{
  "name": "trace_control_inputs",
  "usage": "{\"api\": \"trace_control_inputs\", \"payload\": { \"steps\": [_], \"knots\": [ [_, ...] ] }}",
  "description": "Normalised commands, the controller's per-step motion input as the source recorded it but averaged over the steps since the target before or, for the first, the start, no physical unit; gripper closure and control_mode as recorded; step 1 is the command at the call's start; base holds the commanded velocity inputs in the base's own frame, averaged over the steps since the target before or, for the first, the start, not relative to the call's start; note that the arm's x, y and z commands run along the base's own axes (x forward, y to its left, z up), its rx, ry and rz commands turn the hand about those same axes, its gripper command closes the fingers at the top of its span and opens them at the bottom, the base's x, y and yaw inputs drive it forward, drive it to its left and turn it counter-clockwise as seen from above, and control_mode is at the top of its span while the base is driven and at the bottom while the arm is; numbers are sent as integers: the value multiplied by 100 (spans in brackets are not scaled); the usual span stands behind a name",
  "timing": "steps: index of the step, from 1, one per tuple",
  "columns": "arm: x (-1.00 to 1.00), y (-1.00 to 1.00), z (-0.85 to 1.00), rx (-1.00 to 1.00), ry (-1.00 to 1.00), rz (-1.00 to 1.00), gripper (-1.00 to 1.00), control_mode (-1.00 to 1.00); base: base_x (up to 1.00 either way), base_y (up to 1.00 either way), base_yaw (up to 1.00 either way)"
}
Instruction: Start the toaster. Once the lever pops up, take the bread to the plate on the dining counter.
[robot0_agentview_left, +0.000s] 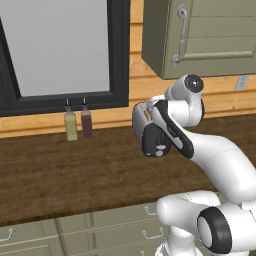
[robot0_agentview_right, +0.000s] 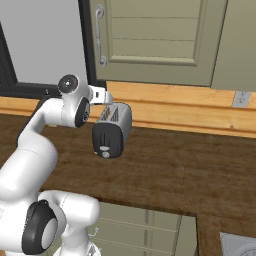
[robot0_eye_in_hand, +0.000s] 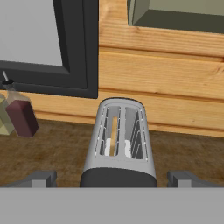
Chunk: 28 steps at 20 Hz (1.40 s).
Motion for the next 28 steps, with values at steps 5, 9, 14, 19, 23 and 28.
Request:
{"api": "trace_control_inputs", "payload": {
  "steps": [5, 9, 14, 19, 23, 28],
  "knots": [
    [0, 0, 0, 0, 0, 0, -100, -100, 0, 0, 0],
    [0, 0, 0, 0, 0, 0, -100, -100, 0, 0, 0],
    [0, 0, 0, 0, 0, 0, -100, -100, 0, 0, 0],
    [0, 0, 0, 0, 0, 0, -100, -100, 0, 0, 0],
    [0, 0, 0, 0, 0, 0, -100, -100, 0, 0, 0],
    [0, 0, 0, 0, 0, 0, -100, -100, 0, 0, 0]
  ]
}}
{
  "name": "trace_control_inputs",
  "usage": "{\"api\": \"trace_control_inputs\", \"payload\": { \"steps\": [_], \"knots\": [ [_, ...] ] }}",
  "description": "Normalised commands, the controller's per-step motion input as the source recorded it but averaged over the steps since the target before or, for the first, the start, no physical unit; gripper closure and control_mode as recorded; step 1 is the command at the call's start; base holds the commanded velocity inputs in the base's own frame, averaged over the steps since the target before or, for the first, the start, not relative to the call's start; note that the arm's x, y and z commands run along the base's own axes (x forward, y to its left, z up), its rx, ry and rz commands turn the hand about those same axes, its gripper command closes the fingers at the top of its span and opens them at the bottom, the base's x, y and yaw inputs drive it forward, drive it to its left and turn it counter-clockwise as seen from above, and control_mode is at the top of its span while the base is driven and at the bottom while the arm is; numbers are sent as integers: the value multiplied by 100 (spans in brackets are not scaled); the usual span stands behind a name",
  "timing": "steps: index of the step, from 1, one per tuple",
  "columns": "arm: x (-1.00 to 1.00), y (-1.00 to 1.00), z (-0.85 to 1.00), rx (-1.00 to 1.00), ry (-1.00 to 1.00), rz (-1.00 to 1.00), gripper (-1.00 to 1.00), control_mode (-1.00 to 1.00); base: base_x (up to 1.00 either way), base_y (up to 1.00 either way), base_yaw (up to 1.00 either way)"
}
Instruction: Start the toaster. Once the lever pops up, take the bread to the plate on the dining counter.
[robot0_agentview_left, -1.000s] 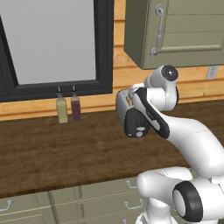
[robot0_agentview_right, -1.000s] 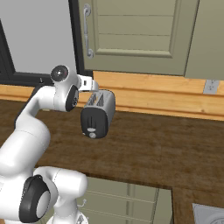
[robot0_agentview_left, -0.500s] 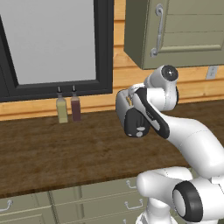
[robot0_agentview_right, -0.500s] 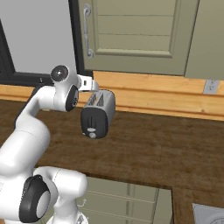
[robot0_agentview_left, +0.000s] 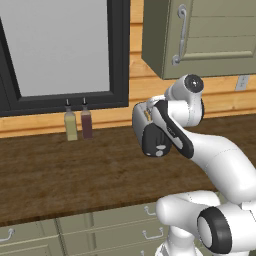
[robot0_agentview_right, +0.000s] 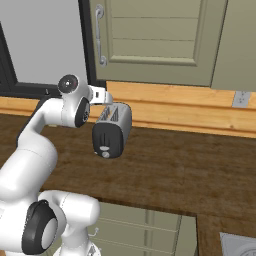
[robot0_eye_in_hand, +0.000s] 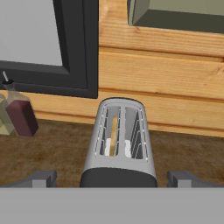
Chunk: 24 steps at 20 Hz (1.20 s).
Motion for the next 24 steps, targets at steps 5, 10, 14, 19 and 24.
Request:
{"api": "trace_control_inputs", "payload": {
  "steps": [5, 10, 14, 19, 24],
  "knots": [
    [0, 0, 0, 0, 0, 0, -100, -100, 0, 0, 0],
    [0, 0, 0, 0, 0, 0, -100, -100, 0, 0, 0],
    [0, 0, 0, 0, 0, 0, -100, -100, 0, 0, 0],
    [0, 0, 0, 0, 0, 0, -100, -100, 0, 0, 0],
    [0, 0, 0, 0, 0, 0, -100, -100, 0, 0, 0]
  ]
}}
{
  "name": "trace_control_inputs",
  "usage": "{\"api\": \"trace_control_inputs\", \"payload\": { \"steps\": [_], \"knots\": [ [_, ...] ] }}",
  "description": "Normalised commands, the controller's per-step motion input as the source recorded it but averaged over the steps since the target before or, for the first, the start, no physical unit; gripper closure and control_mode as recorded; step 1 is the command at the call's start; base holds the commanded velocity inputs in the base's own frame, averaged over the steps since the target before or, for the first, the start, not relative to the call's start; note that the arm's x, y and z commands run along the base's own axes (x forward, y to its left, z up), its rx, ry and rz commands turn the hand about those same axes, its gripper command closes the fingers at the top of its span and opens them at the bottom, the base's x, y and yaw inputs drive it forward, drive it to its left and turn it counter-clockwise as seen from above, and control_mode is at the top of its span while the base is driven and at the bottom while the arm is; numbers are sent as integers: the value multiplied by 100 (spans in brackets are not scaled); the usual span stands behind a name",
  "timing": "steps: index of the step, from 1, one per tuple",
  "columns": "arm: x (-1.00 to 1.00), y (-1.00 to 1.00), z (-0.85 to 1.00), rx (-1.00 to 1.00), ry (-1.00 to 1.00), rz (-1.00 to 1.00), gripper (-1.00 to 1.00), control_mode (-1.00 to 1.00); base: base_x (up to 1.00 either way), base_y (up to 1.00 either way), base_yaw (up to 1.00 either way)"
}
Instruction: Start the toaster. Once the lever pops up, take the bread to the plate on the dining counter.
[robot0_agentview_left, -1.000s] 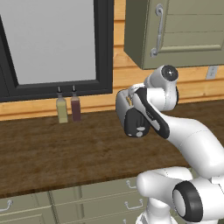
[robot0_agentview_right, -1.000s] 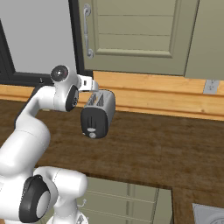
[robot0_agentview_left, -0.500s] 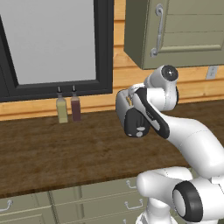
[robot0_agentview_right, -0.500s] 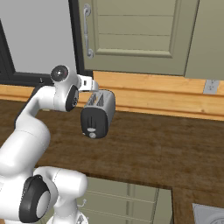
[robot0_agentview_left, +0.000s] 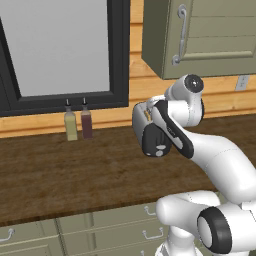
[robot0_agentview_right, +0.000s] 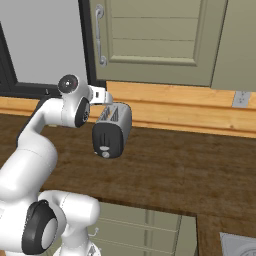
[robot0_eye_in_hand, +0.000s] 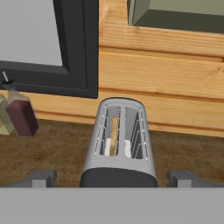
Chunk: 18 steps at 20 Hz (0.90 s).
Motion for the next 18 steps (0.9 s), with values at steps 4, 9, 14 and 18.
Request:
{"api": "trace_control_inputs", "payload": {
  "steps": [4, 9, 14, 18],
  "knots": [
    [0, 0, 0, 0, 0, 0, -100, -100, 0, 0, 0],
    [0, 0, 0, 0, 0, 0, -100, -100, 0, 0, 0],
    [0, 0, 0, 0, 0, 0, -100, -100, 0, 0, 0],
    [0, 0, 0, 0, 0, 0, -100, -100, 0, 0, 0]
  ]
}}
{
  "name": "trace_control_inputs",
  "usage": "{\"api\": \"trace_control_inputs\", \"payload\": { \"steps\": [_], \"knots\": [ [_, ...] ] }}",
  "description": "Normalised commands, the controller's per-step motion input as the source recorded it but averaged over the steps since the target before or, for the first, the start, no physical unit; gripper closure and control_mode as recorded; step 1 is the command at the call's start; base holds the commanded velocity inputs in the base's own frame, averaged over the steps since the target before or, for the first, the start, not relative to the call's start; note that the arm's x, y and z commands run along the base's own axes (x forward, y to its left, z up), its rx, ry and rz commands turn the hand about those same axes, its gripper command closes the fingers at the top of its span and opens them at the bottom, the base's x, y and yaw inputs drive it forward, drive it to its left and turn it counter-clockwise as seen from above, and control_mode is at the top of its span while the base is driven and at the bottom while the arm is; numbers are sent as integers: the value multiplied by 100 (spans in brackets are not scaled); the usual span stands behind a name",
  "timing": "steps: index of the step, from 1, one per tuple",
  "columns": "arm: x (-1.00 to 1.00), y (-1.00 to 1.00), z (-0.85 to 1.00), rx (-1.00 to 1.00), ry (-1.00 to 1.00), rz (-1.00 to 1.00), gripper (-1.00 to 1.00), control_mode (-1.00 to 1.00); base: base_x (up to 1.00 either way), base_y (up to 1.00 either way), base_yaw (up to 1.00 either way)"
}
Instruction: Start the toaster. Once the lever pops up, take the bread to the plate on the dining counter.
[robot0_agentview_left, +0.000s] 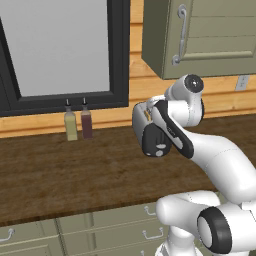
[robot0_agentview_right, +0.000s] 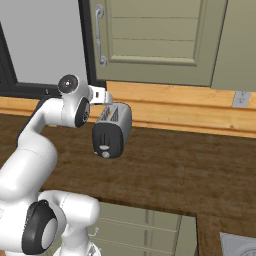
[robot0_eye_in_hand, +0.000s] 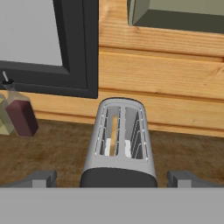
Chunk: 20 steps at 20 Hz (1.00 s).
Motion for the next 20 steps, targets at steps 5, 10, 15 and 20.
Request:
{"api": "trace_control_inputs", "payload": {
  "steps": [5, 10, 15, 20],
  "knots": [
    [0, 0, 0, 0, 0, 0, -100, -100, 0, 0, 0],
    [0, 0, 0, 0, 0, 0, -100, -100, 0, 0, 0],
    [0, 0, 0, 0, 0, 0, -100, -100, 0, 0, 0],
    [0, 0, 0, 0, 0, 0, -100, -100, 0, 0, 0]
  ]
}}
